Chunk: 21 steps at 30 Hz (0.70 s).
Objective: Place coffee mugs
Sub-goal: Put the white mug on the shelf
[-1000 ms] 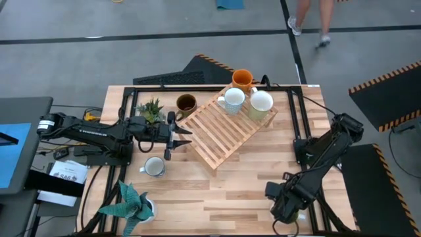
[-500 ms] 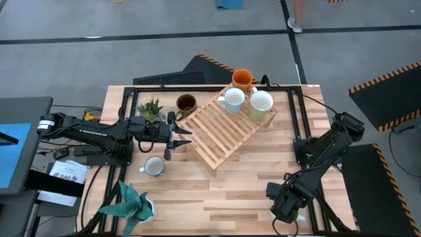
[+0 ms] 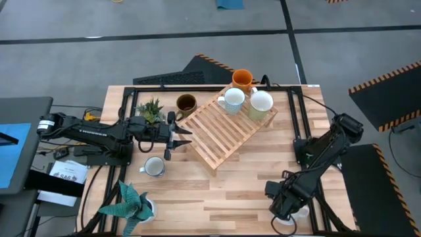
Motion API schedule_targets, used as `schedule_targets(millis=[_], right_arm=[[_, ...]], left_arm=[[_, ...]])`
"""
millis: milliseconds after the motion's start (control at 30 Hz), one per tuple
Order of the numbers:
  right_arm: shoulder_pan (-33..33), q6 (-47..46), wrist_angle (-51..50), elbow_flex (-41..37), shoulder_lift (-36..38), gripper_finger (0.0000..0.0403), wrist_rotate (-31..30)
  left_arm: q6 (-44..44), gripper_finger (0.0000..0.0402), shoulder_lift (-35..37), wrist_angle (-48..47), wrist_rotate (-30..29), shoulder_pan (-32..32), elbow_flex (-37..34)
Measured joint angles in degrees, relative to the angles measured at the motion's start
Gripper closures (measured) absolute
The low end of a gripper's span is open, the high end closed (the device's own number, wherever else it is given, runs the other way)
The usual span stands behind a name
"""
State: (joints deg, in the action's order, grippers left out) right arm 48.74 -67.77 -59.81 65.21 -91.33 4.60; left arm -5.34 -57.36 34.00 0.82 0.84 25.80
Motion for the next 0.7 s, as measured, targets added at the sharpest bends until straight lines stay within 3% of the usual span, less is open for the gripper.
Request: schedule_targets(millis=[700], right_arm=[[-0.20,0.79,0.24,0.15,0.26,0.0237,1.55]], left_arm=[[-0.13,0.0264,0.00,0.00,0.00,0.00,0.00]])
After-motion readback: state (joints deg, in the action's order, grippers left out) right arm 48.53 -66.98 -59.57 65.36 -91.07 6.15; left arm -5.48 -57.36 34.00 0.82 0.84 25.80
